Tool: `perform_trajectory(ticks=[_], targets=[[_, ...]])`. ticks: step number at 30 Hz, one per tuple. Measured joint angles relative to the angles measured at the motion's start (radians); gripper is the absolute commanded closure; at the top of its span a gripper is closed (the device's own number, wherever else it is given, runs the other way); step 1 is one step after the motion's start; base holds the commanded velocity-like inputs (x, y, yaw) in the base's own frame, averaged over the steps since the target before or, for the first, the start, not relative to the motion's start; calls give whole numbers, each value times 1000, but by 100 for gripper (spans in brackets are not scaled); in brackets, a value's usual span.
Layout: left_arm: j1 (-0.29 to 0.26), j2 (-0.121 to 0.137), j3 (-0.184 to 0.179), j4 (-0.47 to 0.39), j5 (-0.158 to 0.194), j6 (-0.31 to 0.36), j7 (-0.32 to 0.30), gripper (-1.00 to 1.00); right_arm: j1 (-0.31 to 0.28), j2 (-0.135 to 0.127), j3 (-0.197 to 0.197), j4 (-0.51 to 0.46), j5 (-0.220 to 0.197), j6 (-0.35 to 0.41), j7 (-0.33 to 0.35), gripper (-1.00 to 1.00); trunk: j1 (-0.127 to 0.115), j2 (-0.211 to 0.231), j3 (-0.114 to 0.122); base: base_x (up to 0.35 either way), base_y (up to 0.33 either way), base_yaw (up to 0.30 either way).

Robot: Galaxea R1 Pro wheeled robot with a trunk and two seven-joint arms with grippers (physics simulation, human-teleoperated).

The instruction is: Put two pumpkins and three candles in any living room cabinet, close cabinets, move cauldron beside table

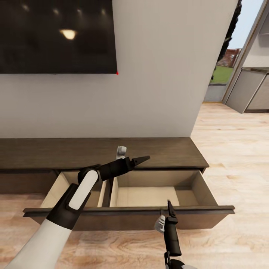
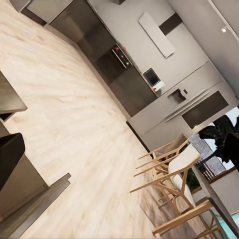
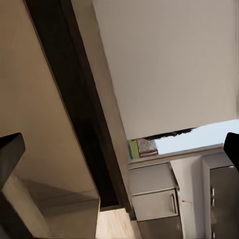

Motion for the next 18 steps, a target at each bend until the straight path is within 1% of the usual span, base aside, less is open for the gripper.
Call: perform_trajectory(ticks=[4, 9, 18], targets=[[0, -1, -1, 2, -1, 0, 0, -100, 0, -1, 0, -5, -1, -2, 0, -100, -15, 28, 13, 0, 0, 0], [0, -1, 0, 2, -1, 0, 0, -100, 0, -1, -13, -16, 0, -3, 2, -100, -34, 63, 28, 0, 0, 0], [0, 0, 0, 3, -1, 0, 0, -100, 0, -4, -11, -18, 1, -3, 0, -100, -69, 126, 56, 0, 0, 0]])
